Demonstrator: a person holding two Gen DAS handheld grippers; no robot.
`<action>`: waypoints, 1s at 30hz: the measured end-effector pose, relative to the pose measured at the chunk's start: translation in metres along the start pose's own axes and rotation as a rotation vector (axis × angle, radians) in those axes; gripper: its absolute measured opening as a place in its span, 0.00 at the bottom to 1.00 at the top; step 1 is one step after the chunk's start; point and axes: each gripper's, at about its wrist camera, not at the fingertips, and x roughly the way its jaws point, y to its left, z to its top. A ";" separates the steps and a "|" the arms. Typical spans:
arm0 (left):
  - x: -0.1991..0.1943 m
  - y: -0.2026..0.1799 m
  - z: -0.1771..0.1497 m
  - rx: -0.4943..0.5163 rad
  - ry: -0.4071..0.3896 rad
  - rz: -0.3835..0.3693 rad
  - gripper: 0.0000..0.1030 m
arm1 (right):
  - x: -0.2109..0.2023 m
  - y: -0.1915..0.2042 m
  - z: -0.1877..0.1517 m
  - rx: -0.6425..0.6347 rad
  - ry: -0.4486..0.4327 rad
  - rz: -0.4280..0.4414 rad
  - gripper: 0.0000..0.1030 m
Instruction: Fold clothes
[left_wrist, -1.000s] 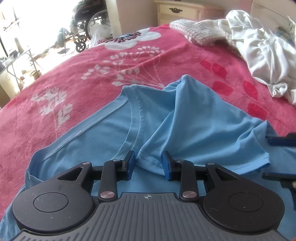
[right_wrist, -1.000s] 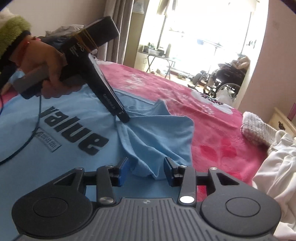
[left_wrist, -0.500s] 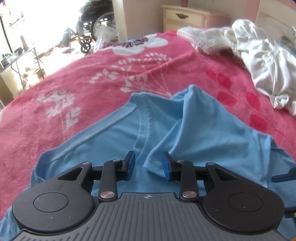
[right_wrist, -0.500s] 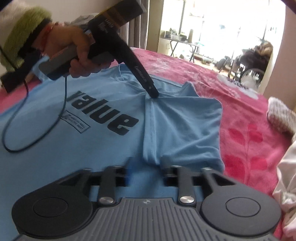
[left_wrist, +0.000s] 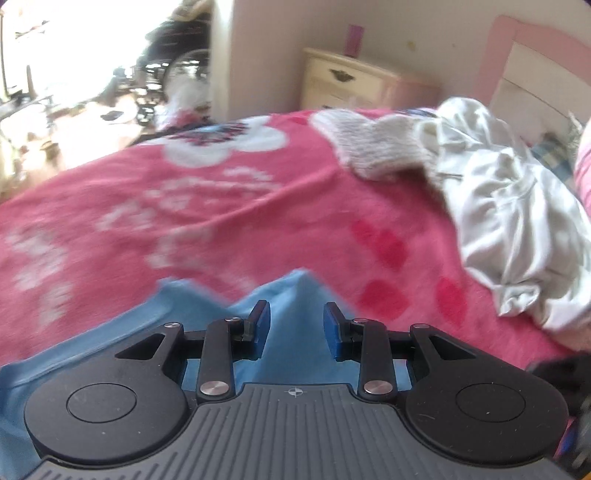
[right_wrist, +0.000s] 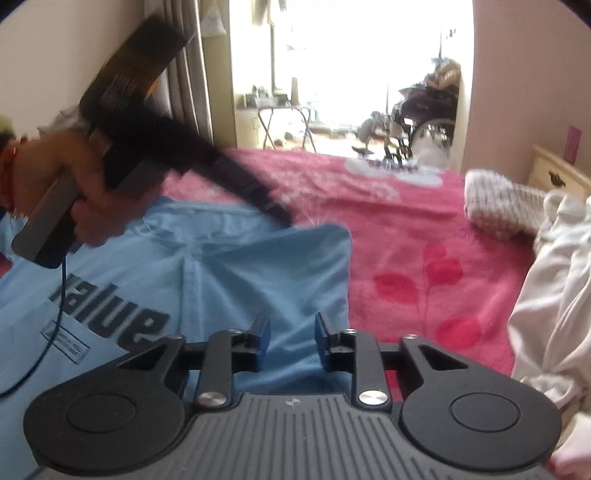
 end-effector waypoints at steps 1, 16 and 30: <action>0.009 -0.005 0.000 0.013 0.011 0.000 0.30 | 0.002 -0.001 -0.003 0.011 0.011 -0.004 0.25; 0.051 0.016 0.025 -0.193 0.016 -0.006 0.31 | -0.030 -0.015 -0.036 0.111 0.102 -0.027 0.22; -0.152 0.131 -0.001 -0.234 0.105 -0.016 0.36 | 0.057 -0.101 0.053 0.443 -0.026 0.175 0.37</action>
